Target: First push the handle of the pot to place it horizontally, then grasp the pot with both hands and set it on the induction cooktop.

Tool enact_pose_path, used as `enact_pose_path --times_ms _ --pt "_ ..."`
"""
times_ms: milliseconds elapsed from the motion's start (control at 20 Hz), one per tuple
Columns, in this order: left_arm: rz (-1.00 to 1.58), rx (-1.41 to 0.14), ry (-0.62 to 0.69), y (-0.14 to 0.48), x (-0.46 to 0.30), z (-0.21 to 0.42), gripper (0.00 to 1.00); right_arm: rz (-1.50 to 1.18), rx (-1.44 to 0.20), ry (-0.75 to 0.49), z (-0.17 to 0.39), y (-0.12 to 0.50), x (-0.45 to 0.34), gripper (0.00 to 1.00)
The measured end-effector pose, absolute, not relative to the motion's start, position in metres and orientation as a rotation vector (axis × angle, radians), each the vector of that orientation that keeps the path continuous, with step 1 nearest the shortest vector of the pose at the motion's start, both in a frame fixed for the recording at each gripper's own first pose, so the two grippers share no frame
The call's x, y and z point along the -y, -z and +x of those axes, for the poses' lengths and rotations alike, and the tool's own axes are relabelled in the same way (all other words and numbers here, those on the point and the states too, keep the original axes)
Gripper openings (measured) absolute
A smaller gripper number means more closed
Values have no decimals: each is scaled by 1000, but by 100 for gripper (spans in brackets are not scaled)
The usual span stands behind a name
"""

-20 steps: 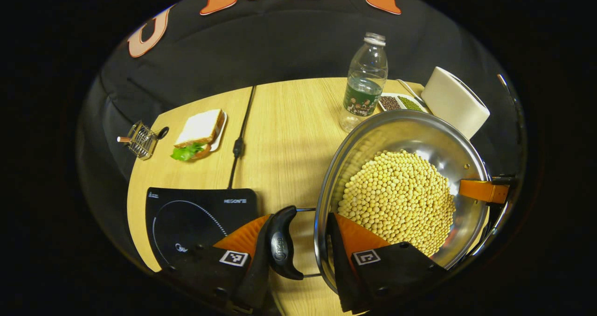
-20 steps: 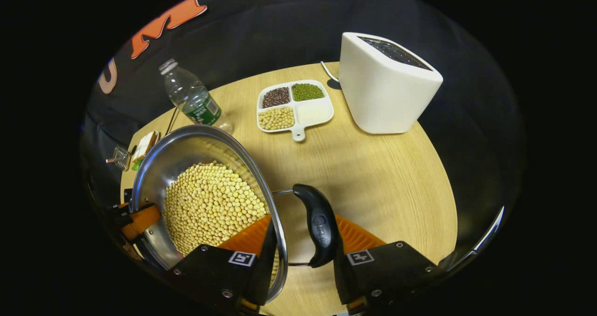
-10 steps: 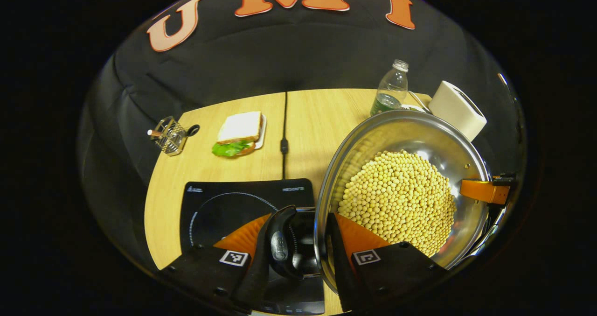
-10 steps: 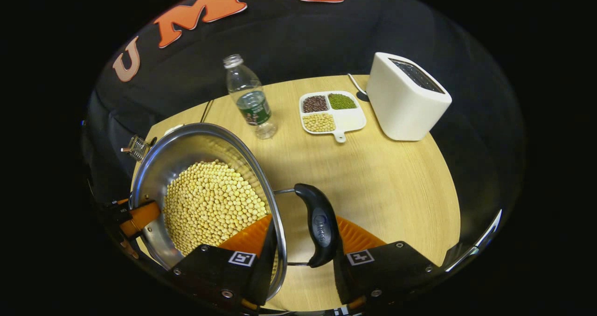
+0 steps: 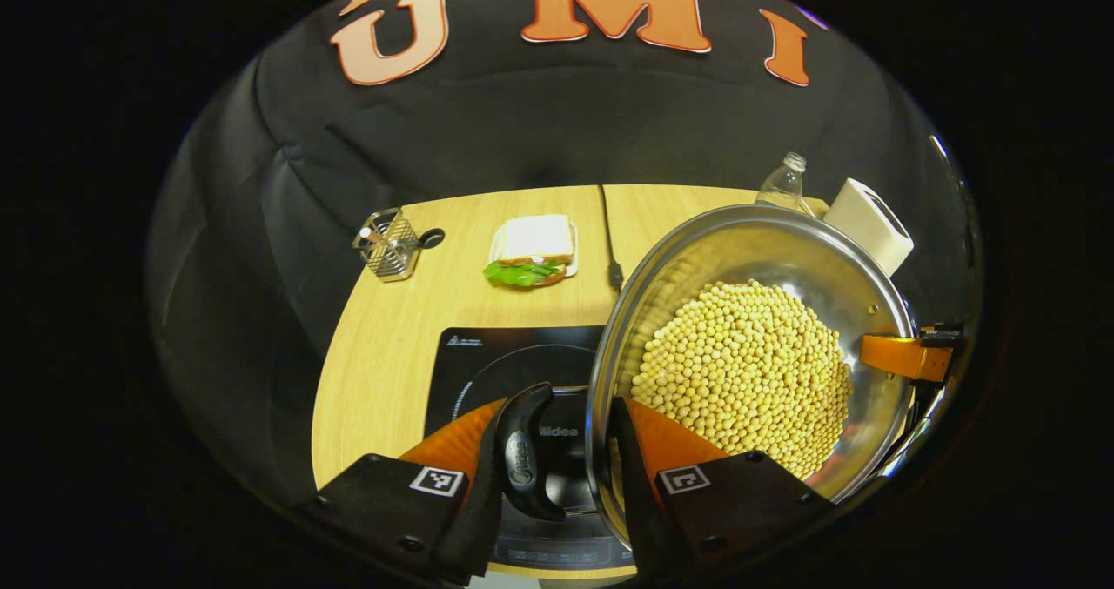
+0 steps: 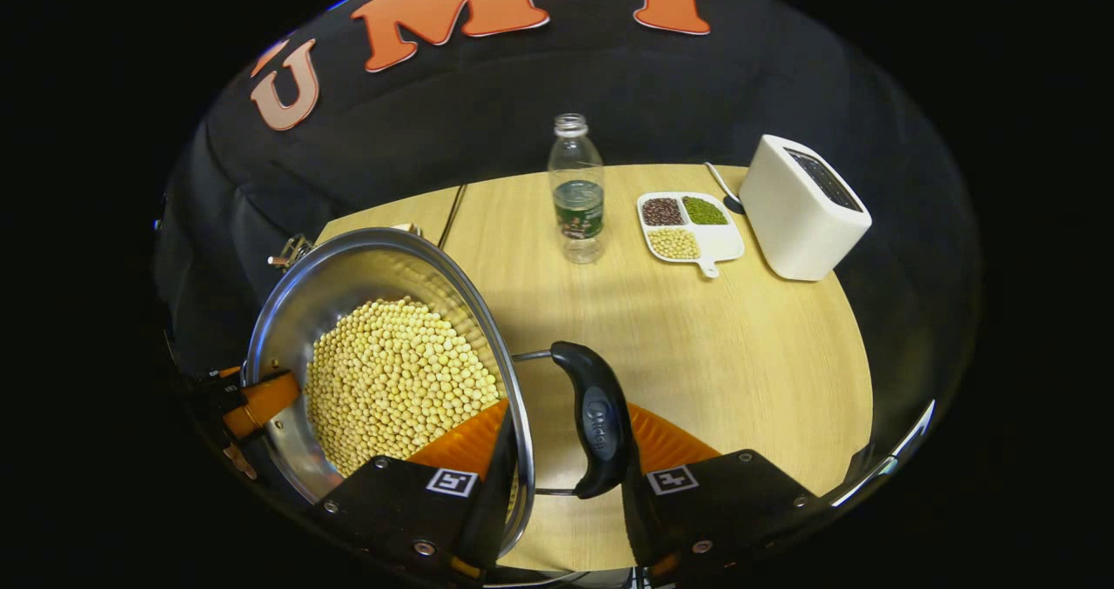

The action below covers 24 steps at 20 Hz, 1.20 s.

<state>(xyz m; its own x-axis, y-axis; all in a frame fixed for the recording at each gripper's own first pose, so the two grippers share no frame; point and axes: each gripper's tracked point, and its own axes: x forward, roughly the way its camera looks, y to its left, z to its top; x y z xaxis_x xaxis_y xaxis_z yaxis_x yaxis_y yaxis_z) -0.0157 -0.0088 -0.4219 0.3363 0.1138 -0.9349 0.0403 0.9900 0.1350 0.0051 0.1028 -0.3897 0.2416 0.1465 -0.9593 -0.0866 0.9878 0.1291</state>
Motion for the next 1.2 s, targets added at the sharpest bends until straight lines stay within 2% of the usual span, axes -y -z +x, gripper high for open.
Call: enact_pose_path --times_ms 50,150,200,250,350,500,550,600,700,750,950,1000,1100,1200 --pt "141 -1224 -54 415 4 -18 64 46 -1312 -168 4 387 -111 57" --pt "137 -1213 -66 401 -7 -23 67 40 -1302 -181 4 381 -129 56" --pt "133 -1209 -74 394 -10 -26 67 39 -1299 -187 3 379 -138 53" --pt "131 -1207 -80 386 -13 -31 67 36 -1297 -194 2 378 -146 56" --pt "128 -1207 -91 375 -17 -37 64 29 -1295 -203 0 376 -162 56" --pt "127 -1206 -103 363 -23 -39 67 24 -1295 -212 -1 383 -188 56" --pt "128 -1206 -106 361 -24 -40 64 25 -1295 -211 -2 385 -194 56" --pt "130 -1207 -108 359 -25 -39 67 23 -1297 -213 -3 388 -201 56" --pt "131 -1210 -110 365 -17 -41 64 21 -1301 -215 -5 390 -211 56" --pt "131 -1211 -109 370 -14 -42 67 21 -1303 -212 -6 392 -214 56" --pt "125 -1216 -108 382 -11 -42 67 12 -1311 -210 -8 404 -229 57" --pt "125 -1219 -108 382 -14 -41 64 12 -1314 -209 -9 407 -233 56" --pt "120 -1222 -113 379 -20 -38 67 10 -1319 -206 -10 413 -238 56" --pt "112 -1226 -119 375 -24 -37 65 2 -1319 -207 -11 417 -241 56"
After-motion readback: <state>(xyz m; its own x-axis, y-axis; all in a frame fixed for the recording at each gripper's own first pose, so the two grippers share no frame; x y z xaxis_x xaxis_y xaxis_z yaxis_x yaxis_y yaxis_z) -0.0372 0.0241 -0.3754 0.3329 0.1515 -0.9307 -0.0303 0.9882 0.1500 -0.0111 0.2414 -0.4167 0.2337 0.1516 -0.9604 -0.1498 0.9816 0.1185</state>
